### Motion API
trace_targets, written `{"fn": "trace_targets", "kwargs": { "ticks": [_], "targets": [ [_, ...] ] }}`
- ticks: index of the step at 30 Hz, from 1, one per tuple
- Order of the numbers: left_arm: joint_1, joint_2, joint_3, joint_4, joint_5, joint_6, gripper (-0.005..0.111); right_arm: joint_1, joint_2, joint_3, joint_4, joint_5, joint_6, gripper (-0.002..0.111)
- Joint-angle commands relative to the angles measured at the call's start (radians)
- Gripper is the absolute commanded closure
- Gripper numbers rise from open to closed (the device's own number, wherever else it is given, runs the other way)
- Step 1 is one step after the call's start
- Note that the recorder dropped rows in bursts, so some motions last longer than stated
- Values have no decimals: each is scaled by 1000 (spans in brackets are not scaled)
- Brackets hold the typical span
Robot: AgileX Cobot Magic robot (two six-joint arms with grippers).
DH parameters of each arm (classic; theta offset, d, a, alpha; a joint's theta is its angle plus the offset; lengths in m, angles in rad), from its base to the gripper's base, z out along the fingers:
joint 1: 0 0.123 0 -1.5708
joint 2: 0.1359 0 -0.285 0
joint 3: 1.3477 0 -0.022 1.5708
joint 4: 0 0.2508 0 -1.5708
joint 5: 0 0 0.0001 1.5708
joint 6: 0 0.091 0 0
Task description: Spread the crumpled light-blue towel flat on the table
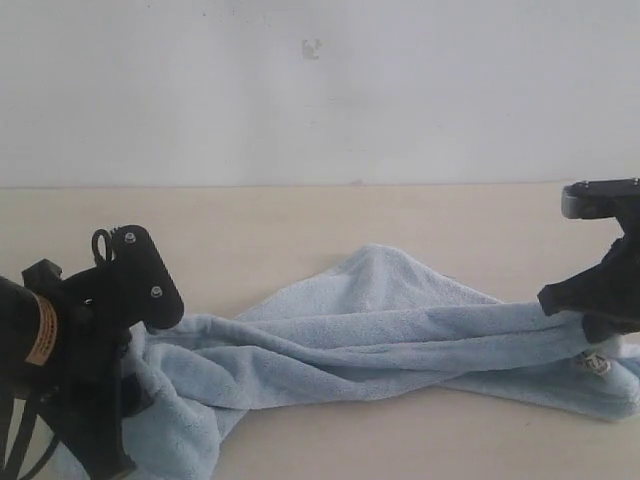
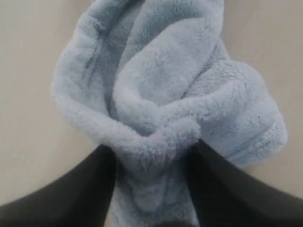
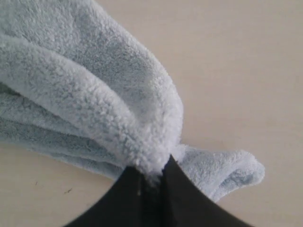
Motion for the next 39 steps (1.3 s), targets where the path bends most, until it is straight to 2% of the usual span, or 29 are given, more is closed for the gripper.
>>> {"fn": "trace_targets", "kwargs": {
  "ticks": [1,5,7,10,12,14,17,20,24,27,29,31,35,39],
  "targets": [
    [3,-7,4,-20,-57,-22,44,-7,3,-1,-8,-2,6,107],
    [1,-12,4,-48,-109,-53,44,-7,13,2,-12,-6,-7,106],
    [1,-26,4,-92,-128,-53,44,-7,25,21,-12,-26,-7,100],
    [1,-56,-10,-136,-126,-53,44,-7,44,52,-10,-70,-7,77],
    [1,-79,-14,-137,-117,-53,44,-7,49,56,-10,-78,-7,57],
    [1,-89,-14,-135,-104,-53,44,-7,45,56,-13,-87,6,46],
    [1,-80,-12,-133,-64,-53,49,-7,14,48,-13,-82,34,48],
    [1,-54,-12,-101,-9,-83,57,-7,-37,-5,-12,-6,61,56],
    [1,-14,-36,16,123,-306,58,-7,-135,-62,8,111,59,70],
    [1,15,-52,155,239,-456,56,-7,-193,-58,6,111,36,73],
    [1,35,-52,189,261,-515,54,-7,-198,-49,7,96,9,69],
    [1,58,-52,158,266,-516,53,-7,-176,-32,7,85,4,60],
    [1,104,-48,10,273,-399,52,-7,-123,14,7,39,12,41],
    [1,128,-30,-62,230,-361,52,-7,-104,45,14,4,64,41]
  ]
}}
